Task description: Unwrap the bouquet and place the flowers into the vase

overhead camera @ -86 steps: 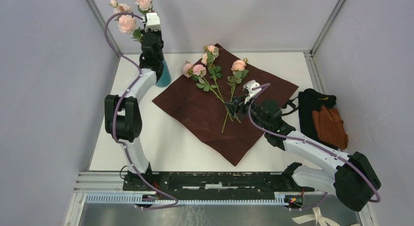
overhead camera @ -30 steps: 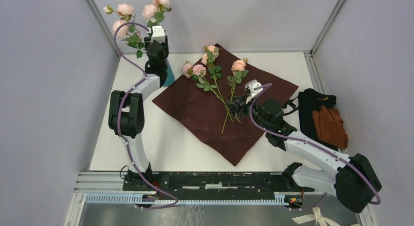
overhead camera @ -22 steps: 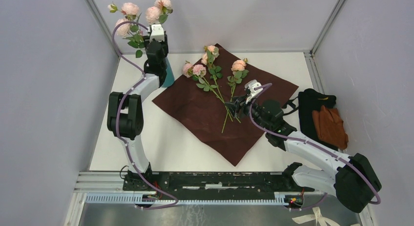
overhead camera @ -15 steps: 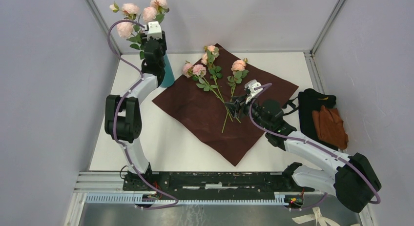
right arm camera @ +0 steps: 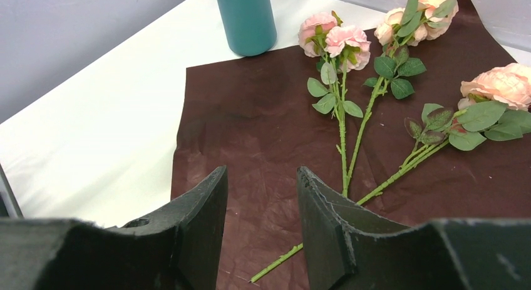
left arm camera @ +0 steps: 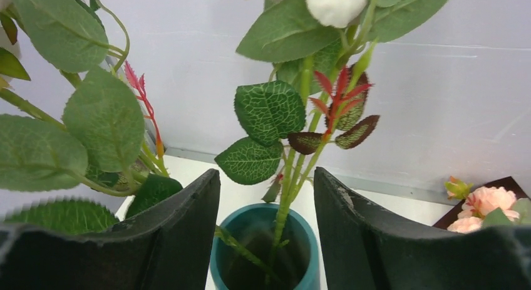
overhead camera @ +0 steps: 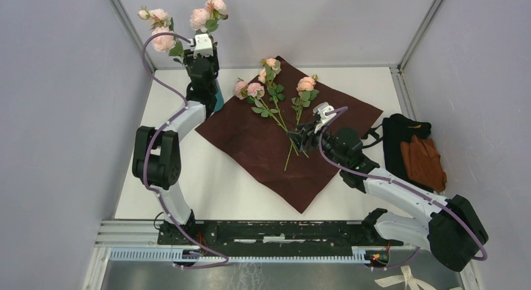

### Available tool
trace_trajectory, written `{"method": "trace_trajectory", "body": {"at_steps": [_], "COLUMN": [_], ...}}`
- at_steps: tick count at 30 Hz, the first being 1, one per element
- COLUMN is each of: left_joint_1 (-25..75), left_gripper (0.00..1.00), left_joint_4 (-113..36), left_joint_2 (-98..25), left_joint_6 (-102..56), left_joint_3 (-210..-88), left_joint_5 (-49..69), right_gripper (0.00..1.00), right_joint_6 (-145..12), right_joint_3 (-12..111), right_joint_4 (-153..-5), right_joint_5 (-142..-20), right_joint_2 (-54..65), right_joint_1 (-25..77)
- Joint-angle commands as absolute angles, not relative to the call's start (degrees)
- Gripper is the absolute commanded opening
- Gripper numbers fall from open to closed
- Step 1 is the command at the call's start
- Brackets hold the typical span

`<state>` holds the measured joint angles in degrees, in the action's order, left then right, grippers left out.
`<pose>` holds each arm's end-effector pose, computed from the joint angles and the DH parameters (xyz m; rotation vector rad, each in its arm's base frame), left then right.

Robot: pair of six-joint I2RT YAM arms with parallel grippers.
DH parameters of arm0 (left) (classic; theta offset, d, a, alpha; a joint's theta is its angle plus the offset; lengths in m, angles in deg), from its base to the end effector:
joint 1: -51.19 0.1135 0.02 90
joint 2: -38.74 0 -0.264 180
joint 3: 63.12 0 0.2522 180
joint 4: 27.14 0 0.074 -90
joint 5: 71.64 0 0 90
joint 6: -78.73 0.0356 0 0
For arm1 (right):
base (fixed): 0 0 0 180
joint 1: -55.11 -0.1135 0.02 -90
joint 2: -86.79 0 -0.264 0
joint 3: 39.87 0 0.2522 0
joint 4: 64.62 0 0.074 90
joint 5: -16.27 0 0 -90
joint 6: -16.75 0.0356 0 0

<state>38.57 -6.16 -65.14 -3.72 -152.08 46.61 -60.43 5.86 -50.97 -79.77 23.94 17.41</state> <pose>0.4250 -0.0779 0.3160 -0.1434 1.4773 0.2891 0.1953 0.1557 0.2675 -0.4444 1.6264 0.7567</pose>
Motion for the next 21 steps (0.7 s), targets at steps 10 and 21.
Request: {"method": "trace_trajectory", "body": {"at_steps": [10,21], "left_joint_1": [36.46,32.46], "left_gripper": [0.72,0.90], "left_joint_4": [-0.38,-6.10], "left_joint_2": [-61.19,-54.96], "left_joint_6": [-3.02,-6.19], "left_joint_3": [-152.70,-151.19], "left_joint_5": [54.56,59.80], "right_gripper": [0.50,0.50], "right_joint_6": [-59.61,-59.68], "right_joint_3": [5.79,5.60], "right_joint_4": [-47.45,-47.66], "right_joint_5": [-80.92,-80.06], "right_joint_2": [22.16,22.12], "right_joint_1": [17.58,17.65]}}
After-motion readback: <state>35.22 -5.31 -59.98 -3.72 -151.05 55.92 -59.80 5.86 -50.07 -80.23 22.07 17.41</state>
